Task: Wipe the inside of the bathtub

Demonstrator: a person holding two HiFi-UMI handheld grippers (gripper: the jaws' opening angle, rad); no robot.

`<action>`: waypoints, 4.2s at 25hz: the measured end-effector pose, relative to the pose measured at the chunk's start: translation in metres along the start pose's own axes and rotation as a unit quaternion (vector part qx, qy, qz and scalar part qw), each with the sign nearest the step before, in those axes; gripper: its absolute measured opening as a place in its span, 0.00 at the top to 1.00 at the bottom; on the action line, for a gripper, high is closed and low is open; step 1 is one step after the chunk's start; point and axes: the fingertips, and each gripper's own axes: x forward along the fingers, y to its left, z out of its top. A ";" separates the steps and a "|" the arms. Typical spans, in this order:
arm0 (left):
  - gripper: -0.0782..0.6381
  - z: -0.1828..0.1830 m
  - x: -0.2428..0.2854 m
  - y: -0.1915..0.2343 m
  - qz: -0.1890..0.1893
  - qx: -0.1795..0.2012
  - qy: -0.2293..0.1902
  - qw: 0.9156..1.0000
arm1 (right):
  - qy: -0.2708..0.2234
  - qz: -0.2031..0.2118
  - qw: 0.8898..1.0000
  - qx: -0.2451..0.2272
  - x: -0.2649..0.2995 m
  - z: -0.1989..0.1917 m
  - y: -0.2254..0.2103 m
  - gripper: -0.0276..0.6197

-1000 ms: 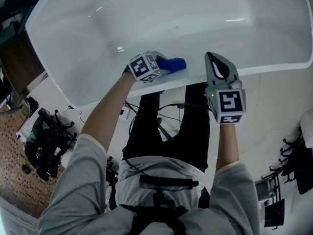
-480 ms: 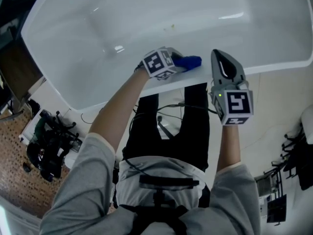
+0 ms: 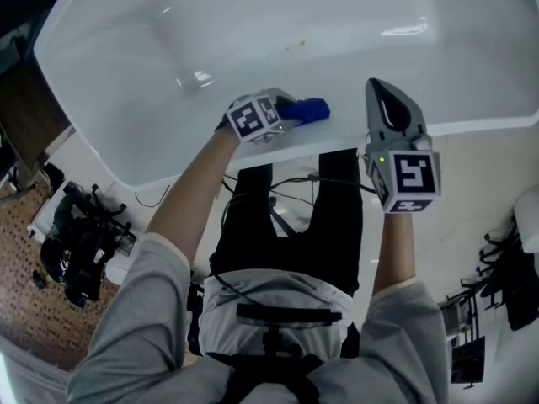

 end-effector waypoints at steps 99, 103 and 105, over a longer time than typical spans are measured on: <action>0.70 -0.073 0.067 0.136 0.009 -0.014 0.067 0.998 | 0.080 -0.059 0.995 0.000 0.246 -0.079 -0.100 0.95; 0.70 -0.058 0.078 0.141 0.012 0.002 0.060 0.998 | 0.084 -0.057 0.995 -0.002 0.252 -0.078 -0.103 0.95; 0.70 -0.042 0.089 0.143 0.009 0.011 0.054 0.998 | 0.086 -0.056 0.995 -0.001 0.255 -0.079 -0.103 0.95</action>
